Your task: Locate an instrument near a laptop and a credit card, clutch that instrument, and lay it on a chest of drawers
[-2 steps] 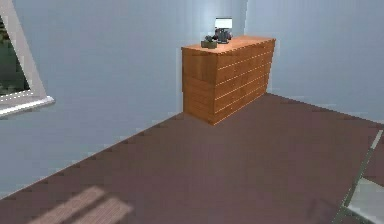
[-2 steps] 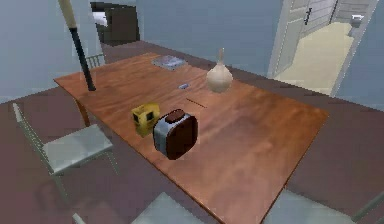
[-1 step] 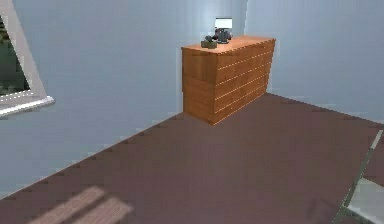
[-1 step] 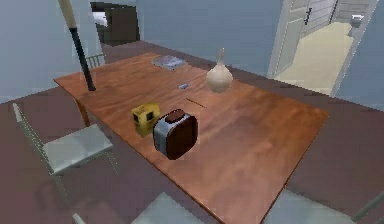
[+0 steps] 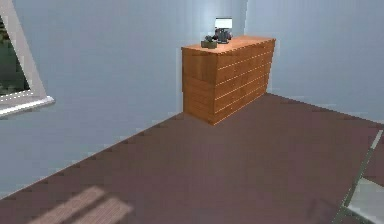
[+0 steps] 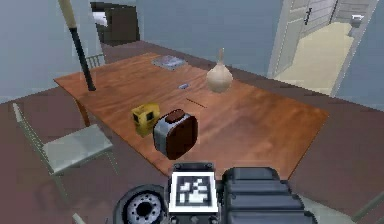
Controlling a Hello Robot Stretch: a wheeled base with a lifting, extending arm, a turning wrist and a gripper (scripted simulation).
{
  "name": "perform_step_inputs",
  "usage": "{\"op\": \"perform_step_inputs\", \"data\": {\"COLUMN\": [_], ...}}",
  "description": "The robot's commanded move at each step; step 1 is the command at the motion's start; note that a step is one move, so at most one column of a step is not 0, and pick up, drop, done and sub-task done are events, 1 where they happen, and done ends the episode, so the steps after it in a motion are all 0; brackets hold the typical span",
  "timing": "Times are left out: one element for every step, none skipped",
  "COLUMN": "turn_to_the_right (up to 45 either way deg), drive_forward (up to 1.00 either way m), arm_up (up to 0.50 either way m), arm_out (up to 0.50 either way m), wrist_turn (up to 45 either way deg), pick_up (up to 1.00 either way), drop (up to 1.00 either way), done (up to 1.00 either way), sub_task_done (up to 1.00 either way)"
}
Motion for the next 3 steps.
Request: {"op": "perform_step_inputs", "data": {"turn_to_the_right": [0.0,0.0,0.0], "drive_forward": [0.0,0.0,0.0], "arm_up": [0.0,0.0,0.0], "arm_out": [0.3,0.0,0.0], "wrist_turn": [0.0,45.0,45.0], "pick_up": [0.0,0.0,0.0], "drop": [0.0,0.0,0.0], "done": [0.0,0.0,0.0], "sub_task_done": [0.0,0.0,0.0]}}
